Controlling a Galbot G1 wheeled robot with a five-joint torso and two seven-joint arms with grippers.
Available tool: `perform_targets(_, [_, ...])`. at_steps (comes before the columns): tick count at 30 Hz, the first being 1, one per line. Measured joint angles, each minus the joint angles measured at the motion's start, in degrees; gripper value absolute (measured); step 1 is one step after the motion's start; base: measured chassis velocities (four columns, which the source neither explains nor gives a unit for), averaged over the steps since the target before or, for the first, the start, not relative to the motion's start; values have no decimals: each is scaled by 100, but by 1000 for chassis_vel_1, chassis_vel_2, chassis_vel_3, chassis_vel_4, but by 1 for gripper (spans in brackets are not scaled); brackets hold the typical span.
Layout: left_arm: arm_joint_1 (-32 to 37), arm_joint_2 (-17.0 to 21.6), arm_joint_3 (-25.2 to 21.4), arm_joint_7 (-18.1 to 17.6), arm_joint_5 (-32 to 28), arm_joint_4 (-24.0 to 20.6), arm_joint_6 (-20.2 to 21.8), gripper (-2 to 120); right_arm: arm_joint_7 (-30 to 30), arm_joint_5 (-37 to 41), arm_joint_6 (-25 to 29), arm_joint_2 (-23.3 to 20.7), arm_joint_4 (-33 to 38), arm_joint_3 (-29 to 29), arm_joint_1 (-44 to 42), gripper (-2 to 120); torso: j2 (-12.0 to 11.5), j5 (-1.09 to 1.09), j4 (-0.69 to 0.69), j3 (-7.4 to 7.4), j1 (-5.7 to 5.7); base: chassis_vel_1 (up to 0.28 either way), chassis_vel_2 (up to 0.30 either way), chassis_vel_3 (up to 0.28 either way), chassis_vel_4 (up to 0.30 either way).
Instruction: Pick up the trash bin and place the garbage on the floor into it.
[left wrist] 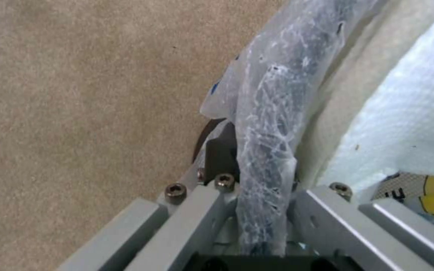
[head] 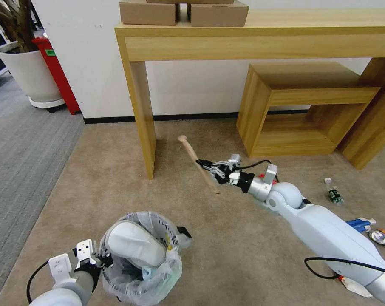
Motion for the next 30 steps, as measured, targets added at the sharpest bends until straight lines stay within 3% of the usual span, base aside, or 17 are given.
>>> perform_targets(9, [-30,-92,1,13,3,28,3,0,162,356,-169,401,312,-1100,438,0,0,0,0,0,0,0,0,0,0])
perform_targets(14, [-40,-125,10,12,10,40,3,0,226,330,-183,588,225,-1389,506,0,0,0,0,1,0,0,0,0,0])
perform_targets(20, [-71,-97,-12,-8,-25,40,7,0,404,194,-184,1148,-64,-1919,587,0,0,0,-1,1,0,0,0,0,0])
perform_targets(22, [-70,-57,-31,-22,-44,12,7,0,467,2,-154,1665,-394,-2293,616,0,0,0,1,1,0,0,0,0,0])
perform_targets(25, [-42,-132,38,-23,32,16,13,0,491,-127,-92,1951,-669,-2485,582,0,0,-1,1,1,0,0,0,0,0])
perform_targets(30, [9,-135,74,-22,103,23,22,0,487,-230,-39,2035,-873,-2571,555,0,0,0,0,1,0,0,0,0,0])
